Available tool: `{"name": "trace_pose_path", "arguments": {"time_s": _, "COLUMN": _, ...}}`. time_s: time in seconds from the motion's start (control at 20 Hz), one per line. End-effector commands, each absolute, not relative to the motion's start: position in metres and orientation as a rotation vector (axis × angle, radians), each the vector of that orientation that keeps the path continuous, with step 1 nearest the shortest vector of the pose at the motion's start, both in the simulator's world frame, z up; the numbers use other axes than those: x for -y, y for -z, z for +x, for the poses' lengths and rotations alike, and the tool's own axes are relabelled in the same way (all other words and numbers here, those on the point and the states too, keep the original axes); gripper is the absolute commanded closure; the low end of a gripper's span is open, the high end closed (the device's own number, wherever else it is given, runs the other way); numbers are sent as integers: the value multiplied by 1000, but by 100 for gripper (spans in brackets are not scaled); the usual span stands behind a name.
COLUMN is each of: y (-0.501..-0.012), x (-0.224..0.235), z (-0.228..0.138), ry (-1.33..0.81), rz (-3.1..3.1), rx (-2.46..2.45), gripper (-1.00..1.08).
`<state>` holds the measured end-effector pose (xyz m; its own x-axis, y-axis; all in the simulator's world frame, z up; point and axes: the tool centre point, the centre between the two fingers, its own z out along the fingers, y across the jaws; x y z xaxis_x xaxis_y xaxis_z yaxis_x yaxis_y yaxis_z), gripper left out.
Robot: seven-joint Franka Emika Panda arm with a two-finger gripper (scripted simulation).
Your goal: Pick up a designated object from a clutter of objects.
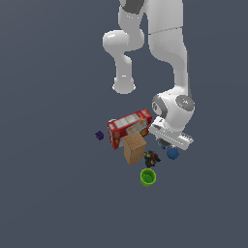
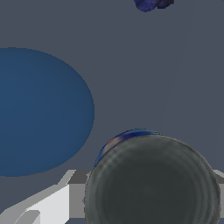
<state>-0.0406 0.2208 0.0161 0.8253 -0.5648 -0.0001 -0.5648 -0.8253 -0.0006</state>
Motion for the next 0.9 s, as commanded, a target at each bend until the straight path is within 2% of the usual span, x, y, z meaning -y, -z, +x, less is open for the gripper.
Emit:
{"name": "trace_pose_path", "arguments": {"time_s": 0.0, "y": -20, "x": -217, "z": -40, "ry": 2, "rz": -3000, "rx": -930, "gripper": 108}}
{"name": "trace_pose_path", "arguments": {"time_s": 0.4, "y": -52, "x": -192, "z": -38, "ry": 2, "rz": -3000, "rx": -930, "gripper": 108}}
{"name": "trace_pose_path", "arguments": {"time_s": 0.85, "y": -122, "x": -134, "z": -34, "ry": 1, "rz": -2999, "rx": -930, "gripper": 108}}
